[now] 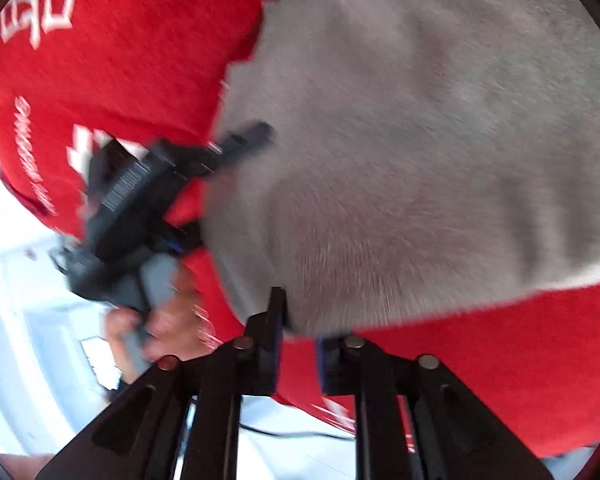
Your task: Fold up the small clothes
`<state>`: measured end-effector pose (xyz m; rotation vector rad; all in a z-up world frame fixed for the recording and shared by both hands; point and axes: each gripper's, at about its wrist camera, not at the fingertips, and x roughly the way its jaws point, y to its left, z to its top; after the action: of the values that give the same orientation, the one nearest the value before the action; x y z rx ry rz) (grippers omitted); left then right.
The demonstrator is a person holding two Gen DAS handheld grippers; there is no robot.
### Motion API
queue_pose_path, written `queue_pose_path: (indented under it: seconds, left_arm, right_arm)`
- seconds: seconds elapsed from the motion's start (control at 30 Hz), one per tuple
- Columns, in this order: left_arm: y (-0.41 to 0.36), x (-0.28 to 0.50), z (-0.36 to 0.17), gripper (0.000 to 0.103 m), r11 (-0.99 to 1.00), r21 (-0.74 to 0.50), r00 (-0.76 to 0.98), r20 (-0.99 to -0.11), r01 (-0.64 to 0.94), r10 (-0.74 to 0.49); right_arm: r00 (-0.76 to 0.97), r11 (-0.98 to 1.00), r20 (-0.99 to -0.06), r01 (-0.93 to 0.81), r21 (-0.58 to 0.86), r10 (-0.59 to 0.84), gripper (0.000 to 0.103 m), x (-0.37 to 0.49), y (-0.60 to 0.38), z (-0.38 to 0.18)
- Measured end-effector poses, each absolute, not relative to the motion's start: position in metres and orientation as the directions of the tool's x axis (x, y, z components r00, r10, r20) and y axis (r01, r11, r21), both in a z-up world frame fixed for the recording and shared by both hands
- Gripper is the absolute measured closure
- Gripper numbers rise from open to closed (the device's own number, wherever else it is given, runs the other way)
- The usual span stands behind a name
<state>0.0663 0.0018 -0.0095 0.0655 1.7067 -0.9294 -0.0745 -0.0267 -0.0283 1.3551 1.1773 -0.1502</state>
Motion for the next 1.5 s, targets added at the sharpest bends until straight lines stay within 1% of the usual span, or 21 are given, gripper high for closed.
queue_pose_path:
  seconds: [0.03, 0.1, 0.13, 0.17, 0.27, 0.33, 0.37, 0.4, 0.43, 0.67, 0.7, 0.73, 0.77, 0.8, 0.83, 1.03, 1.13, 1.17, 1.27, 1.37, 1.5]
  left_arm:
    - [0.0, 0.064, -0.006, 0.033, 0.696, -0.51, -0.34, -0.859, 0.505, -0.383]
    - [-0.002, 0.061, -0.003, 0.033, 0.704, -0.465, -0.307, -0.885, 0.537, -0.351]
    - [-0.006, 0.058, -0.002, 0.033, 0.706, -0.447, -0.294, -0.894, 0.55, -0.338]
    - [-0.009, 0.056, -0.001, 0.033, 0.706, -0.429, -0.281, -0.903, 0.563, -0.325]
    - [-0.007, 0.054, 0.0, 0.033, 0.702, -0.391, -0.259, -0.92, 0.596, -0.293]
    - [-0.011, 0.052, -0.001, 0.033, 0.702, -0.38, -0.252, -0.925, 0.602, -0.284]
    - [-0.012, 0.051, -0.001, 0.033, 0.702, -0.374, -0.248, -0.927, 0.606, -0.28]
    - [-0.012, 0.049, -0.002, 0.033, 0.702, -0.37, -0.245, -0.929, 0.609, -0.277]
    - [-0.013, 0.049, -0.002, 0.033, 0.703, -0.363, -0.241, -0.932, 0.612, -0.272]
    - [-0.028, 0.042, -0.006, 0.033, 0.713, -0.328, -0.215, -0.945, 0.62, -0.248]
    - [-0.029, 0.041, -0.006, 0.033, 0.713, -0.323, -0.211, -0.947, 0.622, -0.244]
    - [-0.03, 0.04, -0.007, 0.034, 0.713, -0.315, -0.203, -0.949, 0.626, -0.241]
    - [-0.03, 0.039, -0.006, 0.052, 0.713, -0.313, -0.195, -0.95, 0.628, -0.246]
    - [-0.034, 0.036, -0.004, 0.072, 0.708, -0.327, -0.199, -0.945, 0.626, -0.261]
    - [-0.036, 0.035, -0.001, 0.078, 0.698, -0.367, -0.225, -0.93, 0.615, -0.29]
    - [-0.057, 0.018, 0.046, 0.079, 0.613, -0.396, -0.197, -0.909, 0.684, -0.368]
    - [-0.077, 0.006, 0.073, 0.079, 0.586, -0.414, -0.183, -0.892, 0.697, -0.412]
    - [-0.085, 0.001, 0.081, 0.083, 0.575, -0.42, -0.179, -0.886, 0.702, -0.428]
    - [-0.117, -0.021, 0.101, 0.083, 0.526, -0.434, -0.186, -0.869, 0.731, -0.459]
    - [-0.155, -0.05, 0.094, 0.083, 0.484, -0.426, -0.206, -0.873, 0.764, -0.442]
    - [-0.196, -0.097, 0.06, 0.083, 0.459, -0.392, -0.227, -0.899, 0.797, -0.374]
  right_arm:
    - [0.442, 0.317, -0.728, 0.692, 0.649, 0.524, 0.079, -0.078, -0.028, -0.028]
    - [0.394, 0.369, -0.765, 0.703, 0.608, 0.509, 0.061, -0.089, -0.035, -0.023]
    - [0.388, 0.384, -0.775, 0.703, 0.599, 0.498, 0.058, -0.092, -0.039, -0.019]
    - [0.386, 0.4, -0.784, 0.699, 0.592, 0.486, 0.056, -0.096, -0.044, -0.014]
    - [0.41, 0.449, -0.815, 0.687, 0.571, 0.409, 0.056, -0.108, -0.068, 0.005]
    - [0.429, 0.474, -0.833, 0.686, 0.552, 0.35, 0.057, -0.109, -0.086, 0.012]
    - [0.429, 0.482, -0.842, 0.691, 0.539, 0.327, 0.07, -0.108, -0.095, 0.013]
    - [0.423, 0.488, -0.85, 0.696, 0.527, 0.315, 0.086, -0.105, -0.101, 0.012]
    - [0.412, 0.496, -0.861, 0.704, 0.509, 0.299, 0.089, -0.099, -0.107, 0.011]
    - [0.37, 0.542, -0.884, 0.699, 0.467, 0.285, 0.09, -0.064, -0.127, -0.018]
    - [0.346, 0.549, -0.89, 0.701, 0.455, 0.297, 0.09, -0.06, -0.126, -0.025]
    - [0.336, 0.549, -0.89, 0.701, 0.455, 0.308, 0.093, -0.06, -0.125, -0.032]
    - [0.348, 0.545, -0.885, 0.698, 0.465, 0.31, 0.094, -0.061, -0.126, -0.033]
    - [0.347, 0.55, -0.884, 0.692, 0.468, 0.315, 0.094, -0.063, -0.126, -0.032]
    - [0.348, 0.554, -0.883, 0.688, 0.469, 0.316, 0.094, -0.063, -0.126, -0.032]
    - [0.38, 0.521, -0.846, 0.669, 0.53, 0.373, 0.094, -0.077, -0.136, -0.032]
    - [0.396, 0.521, -0.837, 0.656, 0.546, 0.378, 0.091, -0.086, -0.144, -0.023]
    - [0.406, 0.518, -0.832, 0.652, 0.553, 0.377, 0.09, -0.09, -0.148, -0.019]
    - [0.454, 0.478, -0.808, 0.651, 0.589, 0.375, 0.09, -0.107, -0.166, -0.01]
    - [0.477, 0.43, -0.8, 0.676, 0.598, 0.363, 0.09, -0.124, -0.184, -0.01]
    - [0.525, 0.327, -0.767, 0.699, 0.636, 0.369, 0.088, -0.157, -0.209, -0.021]
